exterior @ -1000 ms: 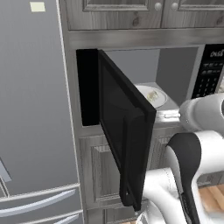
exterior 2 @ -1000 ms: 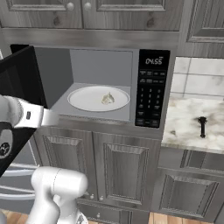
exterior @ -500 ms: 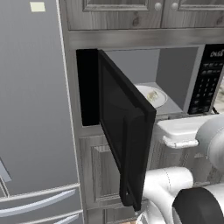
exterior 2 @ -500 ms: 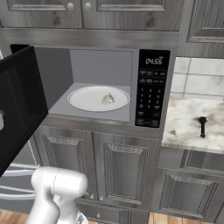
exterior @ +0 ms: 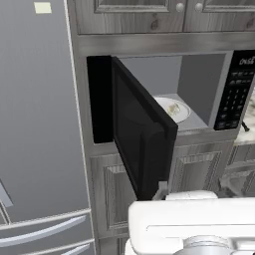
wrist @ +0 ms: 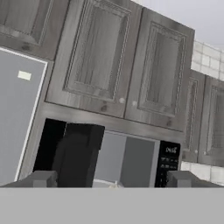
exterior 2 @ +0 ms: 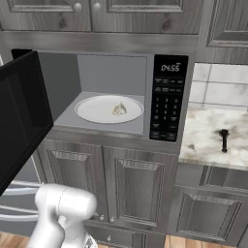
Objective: Close the microwave door.
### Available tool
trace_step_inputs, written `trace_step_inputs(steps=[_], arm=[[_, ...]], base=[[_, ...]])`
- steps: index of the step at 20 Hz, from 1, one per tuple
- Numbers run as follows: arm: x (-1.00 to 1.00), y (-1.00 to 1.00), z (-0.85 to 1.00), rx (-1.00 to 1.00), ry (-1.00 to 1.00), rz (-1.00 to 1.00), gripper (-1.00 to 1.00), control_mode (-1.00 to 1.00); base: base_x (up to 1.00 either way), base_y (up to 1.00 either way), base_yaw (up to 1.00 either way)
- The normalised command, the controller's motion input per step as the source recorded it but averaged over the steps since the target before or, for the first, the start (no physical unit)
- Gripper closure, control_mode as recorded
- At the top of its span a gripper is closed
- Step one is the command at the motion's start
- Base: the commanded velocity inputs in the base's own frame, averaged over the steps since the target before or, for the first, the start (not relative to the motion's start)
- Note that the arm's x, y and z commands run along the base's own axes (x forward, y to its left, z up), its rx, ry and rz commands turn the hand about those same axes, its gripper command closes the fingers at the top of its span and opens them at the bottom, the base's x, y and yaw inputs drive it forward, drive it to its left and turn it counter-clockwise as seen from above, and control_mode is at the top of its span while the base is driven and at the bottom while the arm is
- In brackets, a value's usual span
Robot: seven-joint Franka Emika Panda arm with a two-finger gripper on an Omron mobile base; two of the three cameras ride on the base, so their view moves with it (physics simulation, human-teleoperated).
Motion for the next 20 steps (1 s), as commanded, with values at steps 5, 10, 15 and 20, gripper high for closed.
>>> trace_step_inputs(steps=[5, 10, 15, 20], arm=[[-0.16, 0.87, -0.67, -0.13, 0.0, -0.27, -1.0, -1.0], [0.27, 0.66, -0.4, -0.1, 0.0, -0.31, -1.0, -1.0], [0.84, 0.2, -0.58, -0.11, 0.0, -0.29, -1.0, -1.0], [0.25, -0.22, -0.41, 0.0, 0.0, -0.26, -1.0, -1.0]], base=[[0.0, 0.0, 0.0], [0.0, 0.0, 0.0], [0.0, 0.0, 0.0], [0.0, 0.0, 0.0]])
